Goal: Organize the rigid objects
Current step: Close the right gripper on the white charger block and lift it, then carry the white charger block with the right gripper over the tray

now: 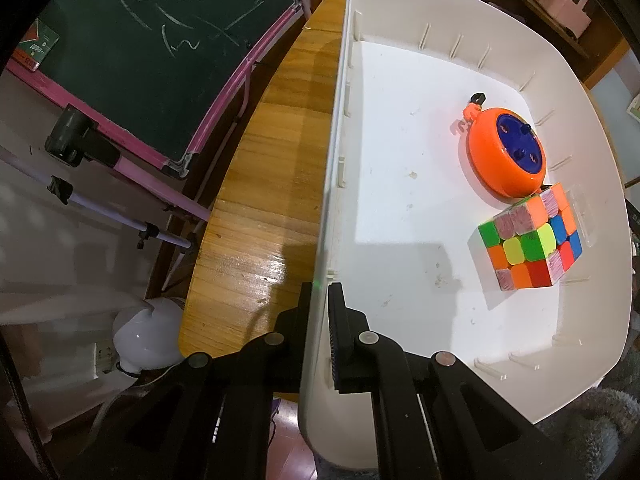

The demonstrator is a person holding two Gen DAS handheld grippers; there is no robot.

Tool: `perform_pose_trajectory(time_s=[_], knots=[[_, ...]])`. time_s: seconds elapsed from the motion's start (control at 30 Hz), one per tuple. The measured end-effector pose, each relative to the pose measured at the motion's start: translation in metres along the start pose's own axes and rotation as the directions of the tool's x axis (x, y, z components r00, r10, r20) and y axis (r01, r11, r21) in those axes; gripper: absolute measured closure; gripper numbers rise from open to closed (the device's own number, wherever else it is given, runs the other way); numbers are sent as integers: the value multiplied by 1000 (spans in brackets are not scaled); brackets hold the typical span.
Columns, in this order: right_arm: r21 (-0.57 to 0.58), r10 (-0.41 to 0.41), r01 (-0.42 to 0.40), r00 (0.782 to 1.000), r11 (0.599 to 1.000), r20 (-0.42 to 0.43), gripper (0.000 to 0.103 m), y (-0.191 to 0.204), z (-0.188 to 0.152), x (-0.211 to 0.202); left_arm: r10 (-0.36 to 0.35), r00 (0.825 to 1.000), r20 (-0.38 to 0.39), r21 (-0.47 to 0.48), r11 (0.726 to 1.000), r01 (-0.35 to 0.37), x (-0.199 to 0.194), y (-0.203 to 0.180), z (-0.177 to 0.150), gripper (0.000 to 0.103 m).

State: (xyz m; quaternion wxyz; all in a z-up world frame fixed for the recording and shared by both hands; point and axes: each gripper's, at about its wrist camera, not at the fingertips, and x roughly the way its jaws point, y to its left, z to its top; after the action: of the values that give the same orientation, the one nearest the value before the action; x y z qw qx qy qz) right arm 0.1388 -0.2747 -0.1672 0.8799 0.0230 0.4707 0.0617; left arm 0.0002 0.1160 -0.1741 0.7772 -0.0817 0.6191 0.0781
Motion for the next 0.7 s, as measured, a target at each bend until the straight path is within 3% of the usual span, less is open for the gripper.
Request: perform_pose_trajectory(time_s=[0.4,0.7], knots=[[13,64,-64,998,998,28,46,-4,-17,-32,-7,1000,7,0,1000,7,-1,1,-1,97],[-44,62,-59,997,997,51,47,5,-23,-54,-11,1000,11,-2,1000,11,0,1,1,97]])
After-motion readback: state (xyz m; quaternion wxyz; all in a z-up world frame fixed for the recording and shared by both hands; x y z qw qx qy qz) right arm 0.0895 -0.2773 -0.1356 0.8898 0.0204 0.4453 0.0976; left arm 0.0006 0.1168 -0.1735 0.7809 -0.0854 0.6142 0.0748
